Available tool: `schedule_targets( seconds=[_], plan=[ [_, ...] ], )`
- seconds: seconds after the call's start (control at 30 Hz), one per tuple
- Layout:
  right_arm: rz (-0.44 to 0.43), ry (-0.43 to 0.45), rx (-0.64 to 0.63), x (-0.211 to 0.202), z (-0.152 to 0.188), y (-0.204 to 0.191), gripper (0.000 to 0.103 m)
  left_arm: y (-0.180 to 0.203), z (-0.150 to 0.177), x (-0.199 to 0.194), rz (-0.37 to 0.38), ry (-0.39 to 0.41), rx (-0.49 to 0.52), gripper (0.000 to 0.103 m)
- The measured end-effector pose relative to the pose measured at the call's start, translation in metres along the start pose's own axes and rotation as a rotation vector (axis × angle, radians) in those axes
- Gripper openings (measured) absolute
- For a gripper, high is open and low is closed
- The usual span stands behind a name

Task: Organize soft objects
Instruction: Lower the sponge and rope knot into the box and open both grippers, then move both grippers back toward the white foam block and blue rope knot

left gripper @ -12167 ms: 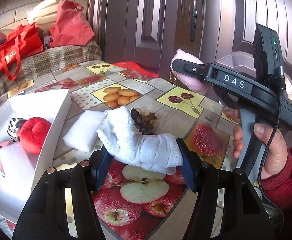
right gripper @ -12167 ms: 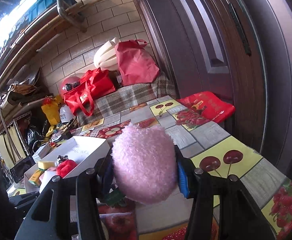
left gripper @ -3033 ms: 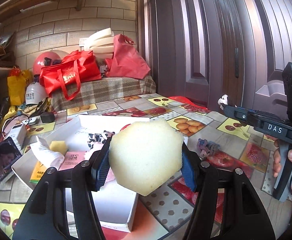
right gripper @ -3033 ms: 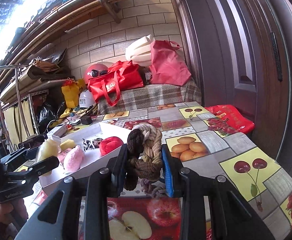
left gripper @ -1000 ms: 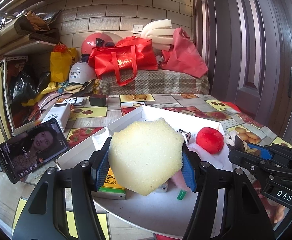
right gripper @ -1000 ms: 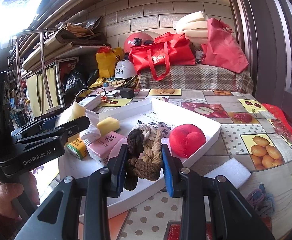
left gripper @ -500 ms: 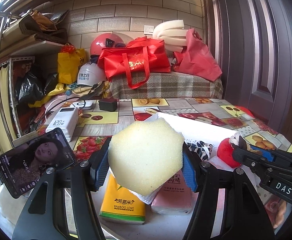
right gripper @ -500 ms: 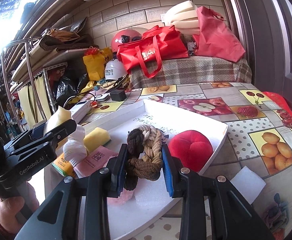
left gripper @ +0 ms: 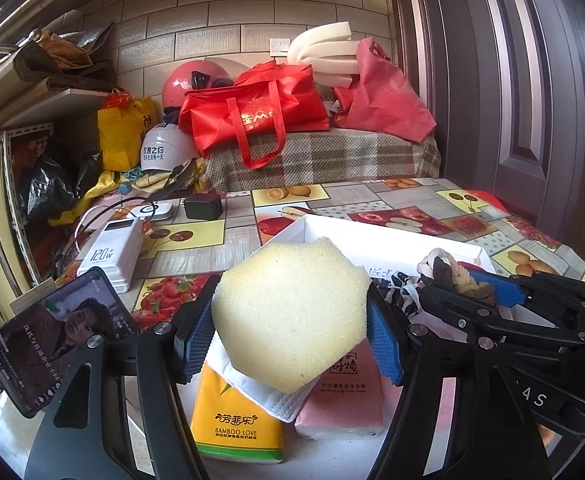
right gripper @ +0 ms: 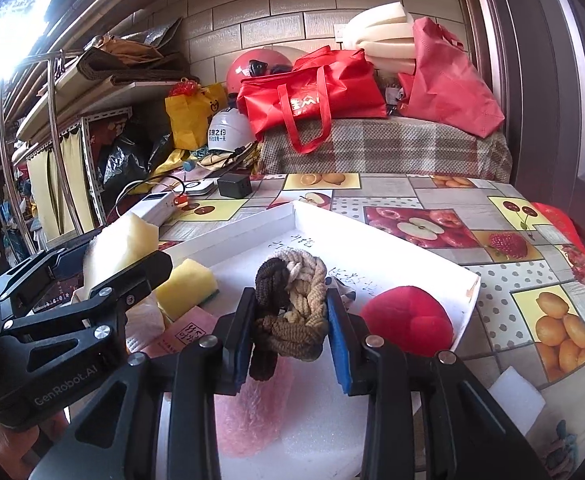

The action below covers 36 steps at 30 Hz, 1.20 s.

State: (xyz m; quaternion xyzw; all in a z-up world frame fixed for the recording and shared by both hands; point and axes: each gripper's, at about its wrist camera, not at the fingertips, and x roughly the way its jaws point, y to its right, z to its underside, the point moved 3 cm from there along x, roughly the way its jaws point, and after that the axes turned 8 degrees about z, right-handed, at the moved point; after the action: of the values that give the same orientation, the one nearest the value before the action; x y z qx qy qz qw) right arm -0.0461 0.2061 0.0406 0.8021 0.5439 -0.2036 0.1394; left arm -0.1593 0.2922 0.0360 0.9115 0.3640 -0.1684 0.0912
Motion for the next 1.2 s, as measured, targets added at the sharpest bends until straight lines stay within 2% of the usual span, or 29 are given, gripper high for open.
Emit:
schedule_targets(
  seconds=[0.07,0.13,0.27,0.47,0.53,0.6,0.67,0.8,0.97,1.2],
  plan=[
    [0.015,-0.002,0.023,0.001,0.000,0.006,0.048,-0.004,0.000,-0.001,-0.025,0.008,-0.023,0.078],
    [0.027,-0.003,0.057,0.000,0.000,0.012,0.063,-0.010,0.000,-0.005,-0.056,0.024,-0.052,0.091],
    [0.041,-0.009,0.096,0.001,0.001,0.020,0.079,-0.014,0.000,-0.010,-0.079,0.048,-0.068,0.094],
    [0.060,0.040,0.067,-0.007,-0.001,0.014,0.084,-0.017,0.000,-0.018,-0.138,0.090,-0.078,0.097],
    [0.071,0.075,0.036,-0.013,-0.003,0.008,0.102,-0.020,0.001,-0.022,-0.166,0.105,-0.092,0.098],
    [0.083,0.125,0.009,-0.022,-0.003,0.003,0.103,-0.023,0.001,-0.026,-0.178,0.124,-0.105,0.103],
    [0.085,0.163,-0.007,-0.029,-0.003,0.000,0.103,-0.024,0.001,-0.029,-0.173,0.141,-0.112,0.103],
    [0.105,0.175,-0.024,-0.036,-0.001,-0.002,0.103,-0.019,0.003,-0.031,-0.170,0.133,-0.099,0.103],
    [0.180,0.192,-0.020,-0.049,0.005,-0.002,0.103,-0.016,0.005,-0.036,-0.182,0.127,-0.097,0.103],
    [0.162,0.187,-0.030,-0.063,0.014,0.000,0.103,-0.003,0.012,-0.051,-0.180,0.127,-0.082,0.103]
  ],
)
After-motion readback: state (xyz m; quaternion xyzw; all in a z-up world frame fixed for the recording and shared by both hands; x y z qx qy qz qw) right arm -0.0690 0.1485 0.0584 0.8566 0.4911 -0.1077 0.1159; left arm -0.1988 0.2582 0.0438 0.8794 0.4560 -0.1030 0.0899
